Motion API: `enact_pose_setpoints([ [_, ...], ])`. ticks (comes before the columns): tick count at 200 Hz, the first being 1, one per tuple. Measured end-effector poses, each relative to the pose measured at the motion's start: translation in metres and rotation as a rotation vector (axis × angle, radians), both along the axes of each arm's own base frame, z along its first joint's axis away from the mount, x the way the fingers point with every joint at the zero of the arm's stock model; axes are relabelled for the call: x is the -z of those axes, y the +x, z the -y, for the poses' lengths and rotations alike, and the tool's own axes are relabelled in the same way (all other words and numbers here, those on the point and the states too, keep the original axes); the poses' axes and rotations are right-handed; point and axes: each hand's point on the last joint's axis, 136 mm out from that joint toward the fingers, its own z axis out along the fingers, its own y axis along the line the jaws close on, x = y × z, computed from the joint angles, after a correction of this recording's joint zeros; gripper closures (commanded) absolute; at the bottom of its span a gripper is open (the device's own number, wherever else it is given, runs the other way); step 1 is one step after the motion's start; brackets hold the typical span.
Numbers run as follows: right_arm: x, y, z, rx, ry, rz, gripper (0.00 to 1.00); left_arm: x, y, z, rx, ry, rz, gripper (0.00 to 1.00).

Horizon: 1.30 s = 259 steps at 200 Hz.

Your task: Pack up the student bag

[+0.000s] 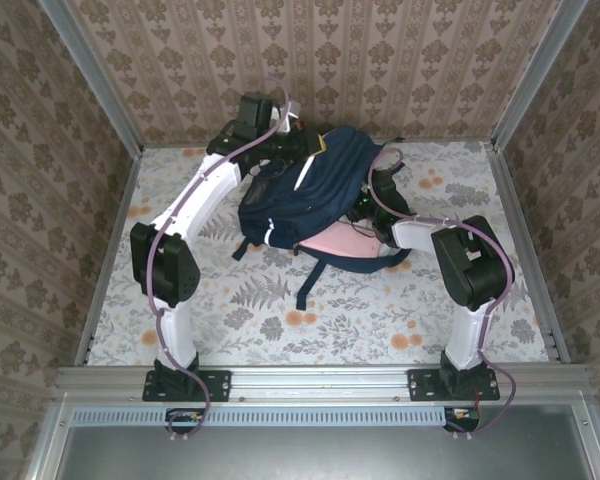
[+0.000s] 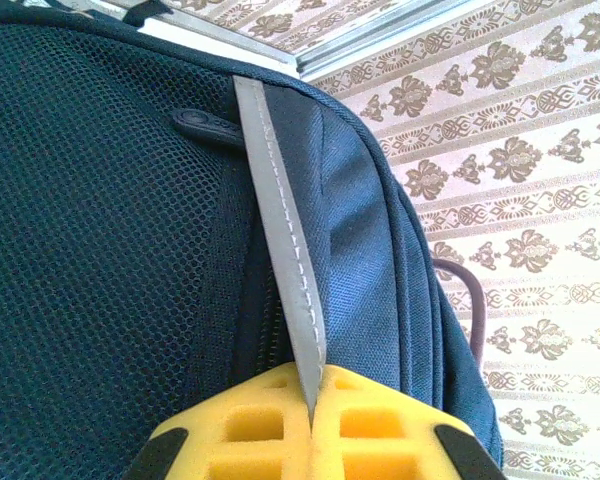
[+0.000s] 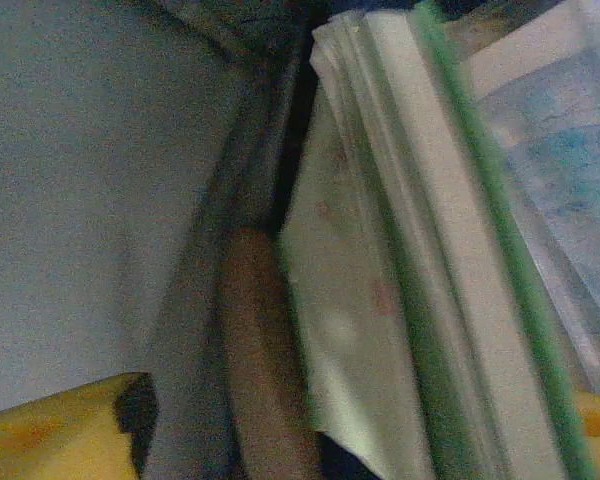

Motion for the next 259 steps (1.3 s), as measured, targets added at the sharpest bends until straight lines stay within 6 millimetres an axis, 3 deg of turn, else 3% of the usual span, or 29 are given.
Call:
enact_pose_setpoints([
  [25, -0.001, -0.017, 0.012, -0.018, -0.095, -0.016, 0.07, 0.0, 0.002, -0.002, -0.005, 0.0, 0.0, 1.0],
  [51, -0.013, -0.039, 0.029, -0.036, -0.181, -0.004, 0.06, 0.002, 0.002, -0.004, -0.007, 0.002, -0.003, 1.0],
  [86, -0.036, -0.069, 0.058, -0.035, -0.33, 0.035, 0.14, 0.007, -0.001, -0.005, -0.004, 0.004, -0.004, 1.0],
  [100, -0.04, -0.083, 0.078, 0.005, -0.406, 0.033, 0.18, 0.007, -0.004, -0.007, -0.001, 0.007, -0.001, 1.0],
  [131, -0.043, -0.102, 0.148, 0.185, -0.552, -0.022, 0.28, 0.007, -0.009, -0.009, 0.006, 0.017, 0.015, 1.0],
  [147, -0.033, -0.104, 0.179, 0.257, -0.605, -0.085, 0.3, 0.009, -0.012, -0.007, 0.015, 0.024, 0.02, 1.0],
  [158, -0.02, -0.107, 0.189, 0.267, -0.628, -0.137, 0.3, 0.012, -0.013, -0.006, 0.024, 0.03, 0.025, 1.0],
  [190, 0.027, -0.109, 0.179, 0.182, -0.636, -0.262, 0.39, 0.015, -0.018, -0.003, 0.045, 0.048, 0.035, 1.0],
  [208, 0.049, -0.113, 0.17, 0.125, -0.62, -0.319, 0.5, 0.019, -0.021, -0.003, 0.057, 0.066, 0.04, 1.0],
  [259, 0.064, -0.126, 0.138, 0.029, -0.552, -0.329, 0.97, 0.034, -0.035, -0.004, 0.111, 0.132, 0.048, 1.0],
])
